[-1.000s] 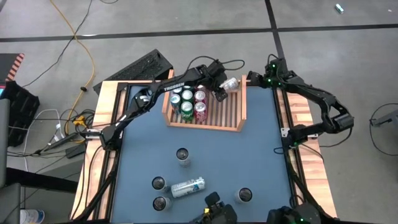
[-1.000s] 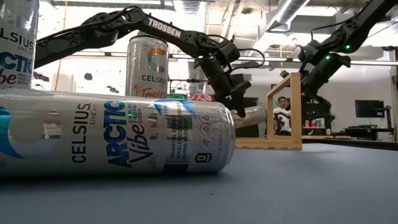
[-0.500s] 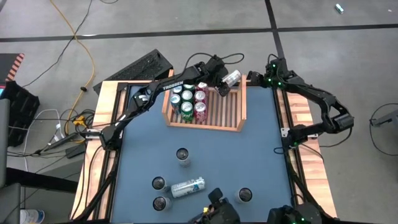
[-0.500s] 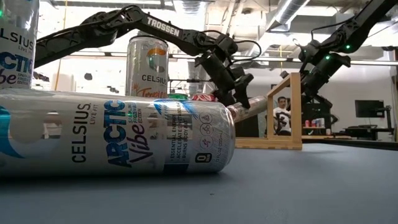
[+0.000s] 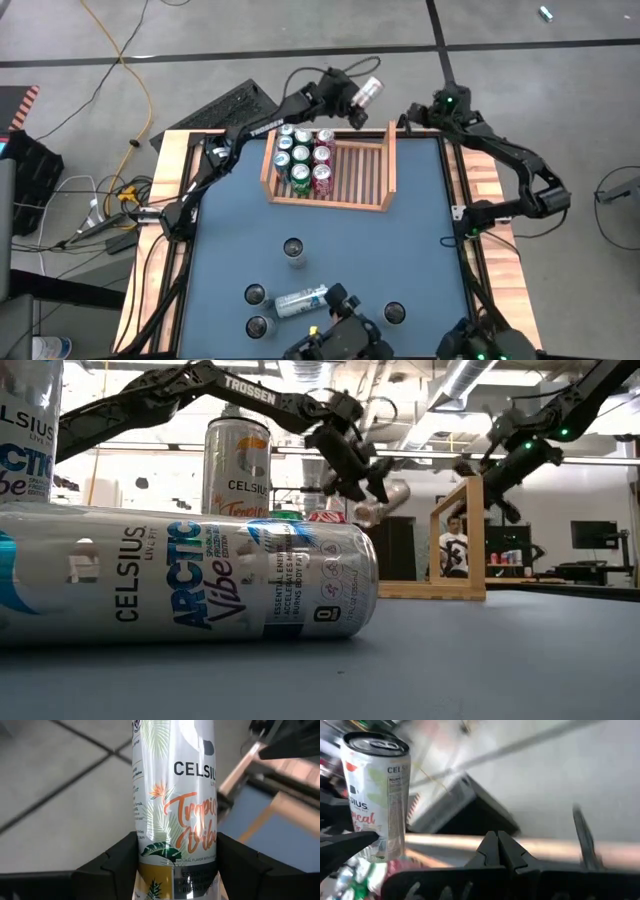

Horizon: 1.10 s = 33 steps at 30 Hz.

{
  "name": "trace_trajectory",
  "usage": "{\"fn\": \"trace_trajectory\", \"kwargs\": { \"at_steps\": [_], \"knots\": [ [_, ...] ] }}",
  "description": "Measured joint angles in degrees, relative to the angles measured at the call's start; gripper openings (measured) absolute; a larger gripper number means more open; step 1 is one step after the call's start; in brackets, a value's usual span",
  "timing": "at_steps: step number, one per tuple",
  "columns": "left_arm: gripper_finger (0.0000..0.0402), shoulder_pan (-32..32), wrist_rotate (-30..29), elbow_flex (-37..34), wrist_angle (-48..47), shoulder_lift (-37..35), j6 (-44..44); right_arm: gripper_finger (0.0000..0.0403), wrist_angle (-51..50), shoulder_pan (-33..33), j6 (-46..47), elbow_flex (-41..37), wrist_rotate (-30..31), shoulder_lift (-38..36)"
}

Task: Place canned beverage on shelf
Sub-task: Put the light yellow soda can on the shelf

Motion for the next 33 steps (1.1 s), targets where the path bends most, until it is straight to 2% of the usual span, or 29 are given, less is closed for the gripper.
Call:
{"fn": "trace_trajectory", "kwargs": {
  "at_steps": [4,8,12,17,21,24,28,33],
  "knots": [
    [0.0206,0.3,1.3,0.0,3.2,-3.2,1.7,0.0014,9.5,-1.0,-2.4,0.0,-2.7,-2.7],
    [0.0206,0.0,4.6,0.0,7.8,-6.7,4.1,0.0063,20.4,-1.5,-2.3,0.0,-8.3,-5.5],
    [0.0206,-1.0,5.5,0.0,12.9,-9.3,7.5,0.0149,30.1,0.2,-0.9,0.0,-10.3,-8.3],
    [0.0206,-2.0,11.2,-0.1,18.7,-10.3,11.0,0.0277,41.3,4.6,-0.8,0.0,-10.7,-10.8],
    [0.0206,-2.1,16.5,-0.2,20.5,-10.3,8.0,0.0339,43.7,7.2,-0.8,1.9,-10.6,-12.3],
    [0.0206,-2.0,20.6,-0.2,21.0,-10.3,7.8,0.0359,41.6,8.4,-0.9,4.2,-10.5,-12.9],
    [0.0206,-2.0,27.2,-0.2,23.7,-10.3,6.5,0.0362,37.7,8.8,-2.3,6.9,-10.5,-13.0],
    [0.0206,-2.3,28.3,-0.2,26.4,-10.3,6.4,0.0363,33.4,10.2,-6.0,8.5,-10.5,-13.0]
  ]
}}
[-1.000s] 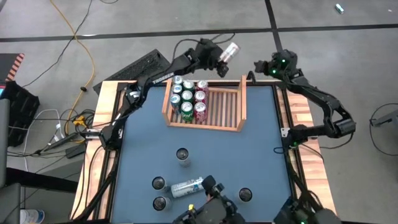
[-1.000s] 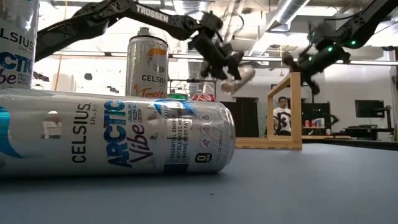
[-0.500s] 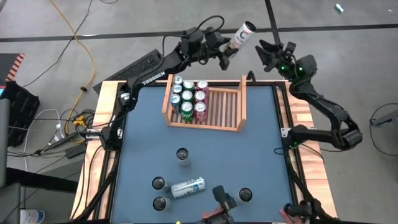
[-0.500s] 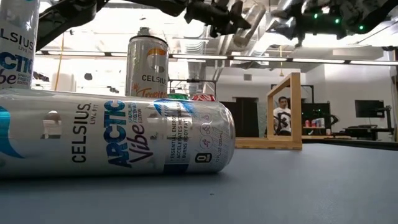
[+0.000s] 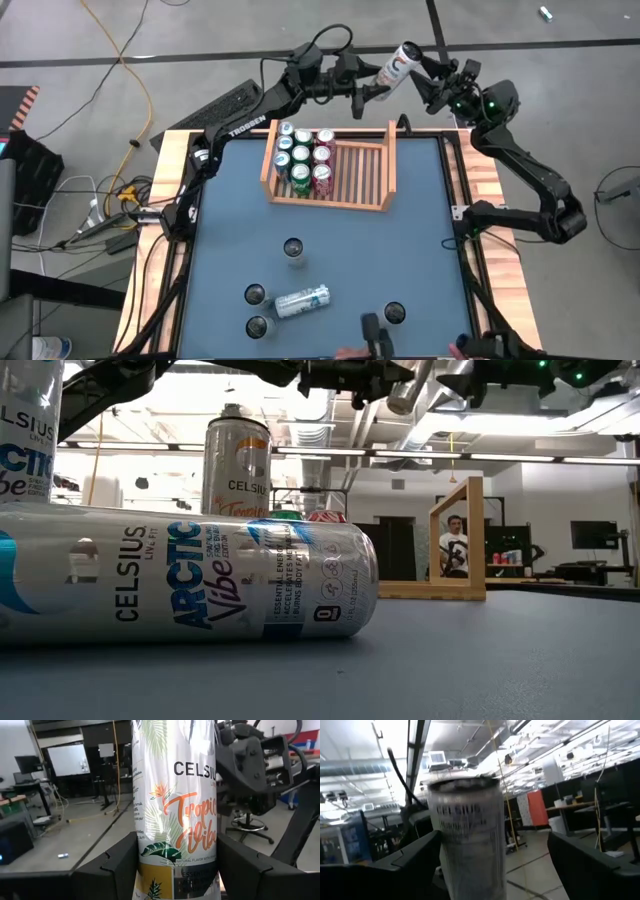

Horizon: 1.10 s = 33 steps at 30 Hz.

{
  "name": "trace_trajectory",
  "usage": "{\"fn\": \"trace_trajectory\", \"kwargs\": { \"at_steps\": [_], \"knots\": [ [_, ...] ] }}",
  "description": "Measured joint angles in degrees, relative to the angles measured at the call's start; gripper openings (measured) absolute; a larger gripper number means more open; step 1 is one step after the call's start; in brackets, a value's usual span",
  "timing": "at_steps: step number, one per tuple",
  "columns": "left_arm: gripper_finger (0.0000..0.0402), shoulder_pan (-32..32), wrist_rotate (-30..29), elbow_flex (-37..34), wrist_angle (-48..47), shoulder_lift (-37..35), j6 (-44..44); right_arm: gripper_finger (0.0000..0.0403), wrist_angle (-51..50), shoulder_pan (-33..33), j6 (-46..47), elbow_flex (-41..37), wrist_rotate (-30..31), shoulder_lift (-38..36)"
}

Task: Place canned beverage on shelf
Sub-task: Put the light yellow soda can on the shelf

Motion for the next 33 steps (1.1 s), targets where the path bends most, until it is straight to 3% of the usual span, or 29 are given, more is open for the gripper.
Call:
{"fn": "trace_trajectory", "kwargs": {
  "at_steps": [12,22,28,33],
  "knots": [
    [0.0213,-1.1,0.6,0.0,0.6,0.1,1.2,0.0372,1.6,2.9,-2.8,0.4,-0.2,2.5],
    [0.0215,-1.7,1.5,0.0,1.0,0.1,0.7,0.0370,-3.5,5.3,-6.3,8.9,-2.7,6.8],
    [0.0215,-1.6,-0.1,0.0,1.5,0.1,0.7,0.0338,-12.3,6.7,-8.8,11.2,-3.0,8.1],
    [0.0216,-1.3,-0.2,0.0,3.1,0.2,0.0,0.0316,-12.4,6.7,-10.2,11.2,-3.0,8.0]
  ]
}}
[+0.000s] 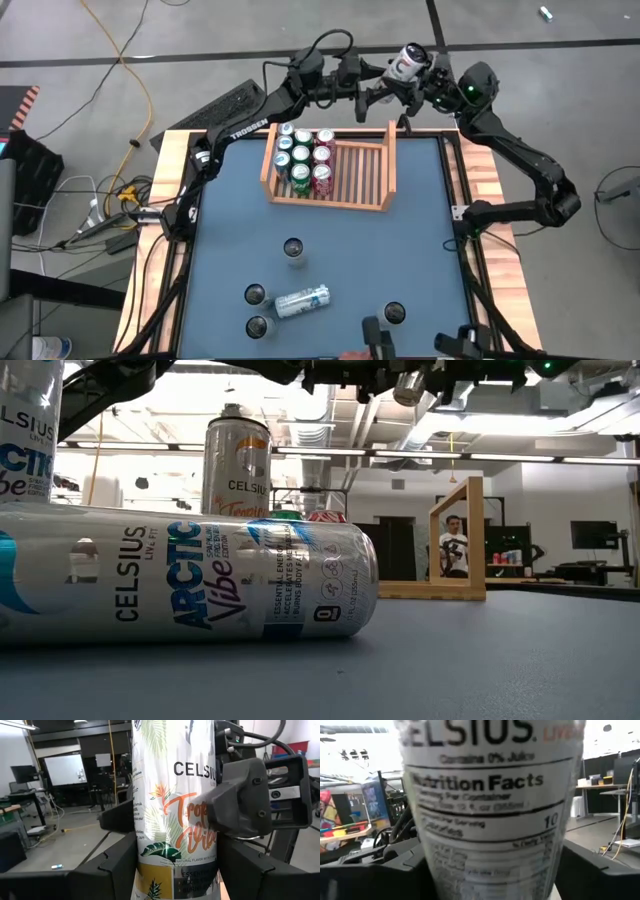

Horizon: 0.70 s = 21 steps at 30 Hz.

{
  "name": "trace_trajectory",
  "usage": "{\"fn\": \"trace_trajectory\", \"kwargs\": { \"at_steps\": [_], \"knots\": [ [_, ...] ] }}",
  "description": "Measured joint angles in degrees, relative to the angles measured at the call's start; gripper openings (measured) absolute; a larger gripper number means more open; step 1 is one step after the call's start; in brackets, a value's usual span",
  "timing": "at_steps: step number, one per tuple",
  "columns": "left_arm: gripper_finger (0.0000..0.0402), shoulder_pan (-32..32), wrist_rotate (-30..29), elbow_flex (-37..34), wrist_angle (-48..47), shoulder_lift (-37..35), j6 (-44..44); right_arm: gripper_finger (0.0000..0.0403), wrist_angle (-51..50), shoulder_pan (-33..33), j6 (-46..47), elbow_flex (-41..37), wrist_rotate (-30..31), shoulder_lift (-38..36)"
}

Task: Place canned beverage on shelf
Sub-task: Put the light yellow soda can on the shelf

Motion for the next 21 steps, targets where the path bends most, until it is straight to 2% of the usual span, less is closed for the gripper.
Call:
{"fn": "trace_trajectory", "kwargs": {
  "at_steps": [5,9,13,21],
  "knots": [
    [0.0216,0.2,-0.5,0.0,0.2,0.0,-0.2,0.0310,0.2,-1.3,0.2,0.0,0.3,-1.4],
    [0.0216,0.1,-2.3,0.0,0.4,0.0,-0.2,0.0295,-0.3,-1.3,-0.2,0.0,4.0,-2.3],
    [0.0216,0.1,-3.0,0.0,0.9,0.0,0.0,0.0268,-0.7,-1.3,-0.6,0.0,4.2,-2.3],
    [0.0216,-1.0,-6.4,0.0,0.2,0.0,1.6,0.0244,-1.6,-1.3,-1.0,0.0,3.9,-2.4]
  ]
}}
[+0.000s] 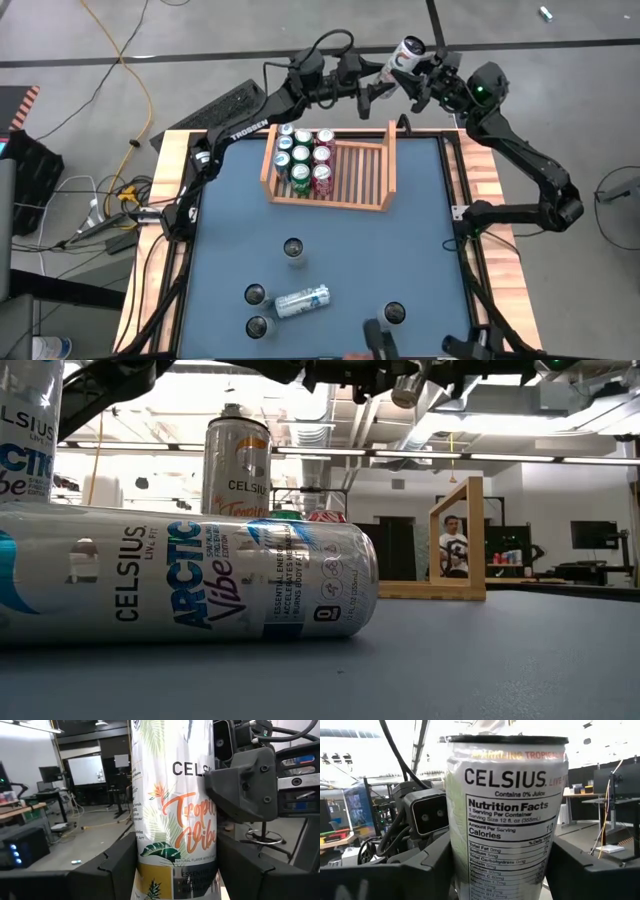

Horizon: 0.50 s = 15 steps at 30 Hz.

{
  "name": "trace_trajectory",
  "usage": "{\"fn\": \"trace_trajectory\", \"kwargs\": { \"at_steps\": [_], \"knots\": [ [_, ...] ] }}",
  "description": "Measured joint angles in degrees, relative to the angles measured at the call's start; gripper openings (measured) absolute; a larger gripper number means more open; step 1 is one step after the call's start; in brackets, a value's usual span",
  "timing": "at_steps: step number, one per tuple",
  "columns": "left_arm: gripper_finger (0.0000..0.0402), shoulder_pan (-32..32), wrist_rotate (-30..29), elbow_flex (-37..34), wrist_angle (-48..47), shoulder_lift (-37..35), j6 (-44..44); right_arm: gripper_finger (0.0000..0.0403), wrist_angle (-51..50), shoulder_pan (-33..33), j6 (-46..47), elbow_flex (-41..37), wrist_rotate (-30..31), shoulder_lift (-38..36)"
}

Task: Place canned beverage on shelf
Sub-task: Put the light yellow soda can on the shelf

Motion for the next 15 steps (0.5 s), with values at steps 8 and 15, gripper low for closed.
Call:
{"fn": "trace_trajectory", "kwargs": {
  "at_steps": [8,15],
  "knots": [
    [0.0240,-0.4,-1.1,0.0,-0.4,0.0,-1.0,0.0237,0.4,0.0,0.5,0.0,0.0,0.0],
    [0.0323,1.1,4.1,0.2,-8.9,-0.1,-3.1,0.0236,-2.0,0.1,0.6,-0.3,1.0,0.3]
  ]
}}
